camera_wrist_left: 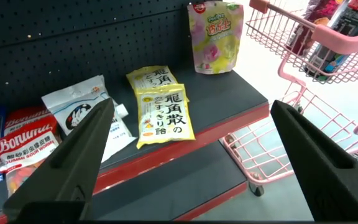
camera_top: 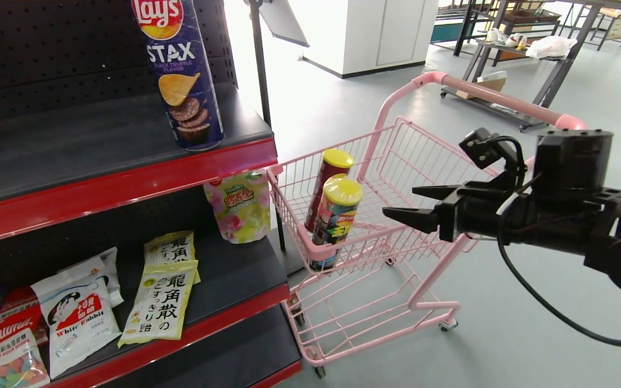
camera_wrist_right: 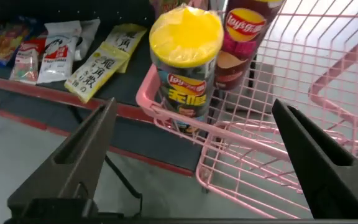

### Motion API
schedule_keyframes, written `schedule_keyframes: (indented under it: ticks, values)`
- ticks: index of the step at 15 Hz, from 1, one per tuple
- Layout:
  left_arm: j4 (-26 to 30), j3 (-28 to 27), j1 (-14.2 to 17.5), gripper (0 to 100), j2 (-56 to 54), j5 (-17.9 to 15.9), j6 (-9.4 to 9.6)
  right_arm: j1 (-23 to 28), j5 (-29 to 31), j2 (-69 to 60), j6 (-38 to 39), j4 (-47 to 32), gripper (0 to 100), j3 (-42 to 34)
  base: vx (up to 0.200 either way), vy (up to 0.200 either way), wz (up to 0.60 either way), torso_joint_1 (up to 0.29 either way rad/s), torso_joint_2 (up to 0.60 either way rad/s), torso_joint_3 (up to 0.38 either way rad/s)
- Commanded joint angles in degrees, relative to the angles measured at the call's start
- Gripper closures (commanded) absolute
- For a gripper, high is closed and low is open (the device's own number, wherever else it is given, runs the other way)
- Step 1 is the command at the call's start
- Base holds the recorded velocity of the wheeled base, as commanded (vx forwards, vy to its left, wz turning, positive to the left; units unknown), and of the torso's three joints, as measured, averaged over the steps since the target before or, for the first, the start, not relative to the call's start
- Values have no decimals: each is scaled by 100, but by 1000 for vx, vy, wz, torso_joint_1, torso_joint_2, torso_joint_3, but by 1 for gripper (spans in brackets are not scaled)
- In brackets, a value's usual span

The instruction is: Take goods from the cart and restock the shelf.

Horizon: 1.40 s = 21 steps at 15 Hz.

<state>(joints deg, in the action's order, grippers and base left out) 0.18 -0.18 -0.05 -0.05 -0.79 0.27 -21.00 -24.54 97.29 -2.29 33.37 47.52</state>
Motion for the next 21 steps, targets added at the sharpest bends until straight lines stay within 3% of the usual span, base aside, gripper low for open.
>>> schedule_keyframes:
  ticks: [1, 7, 10, 21]
  values:
    - [-1, 1, 5, 0, 5, 0, 8, -281, 11, 413, 18, 3, 0, 29, 0, 0, 0, 0, 0, 0]
    - [-1, 1, -4, 0, 5, 0, 0, -501, 195, 1468, 115, 733, 0, 328, 0, 0, 0, 0, 0, 0]
    - [-1, 1, 5, 0, 5, 0, 0, -624, 353, 1617, 458, 742, 0, 574, 0, 0, 0, 0, 0, 0]
    - [-1, 1, 5, 0, 5, 0, 0, -818, 740, 2452, 475, 891, 0, 1506, 0, 0, 0, 0, 0, 0]
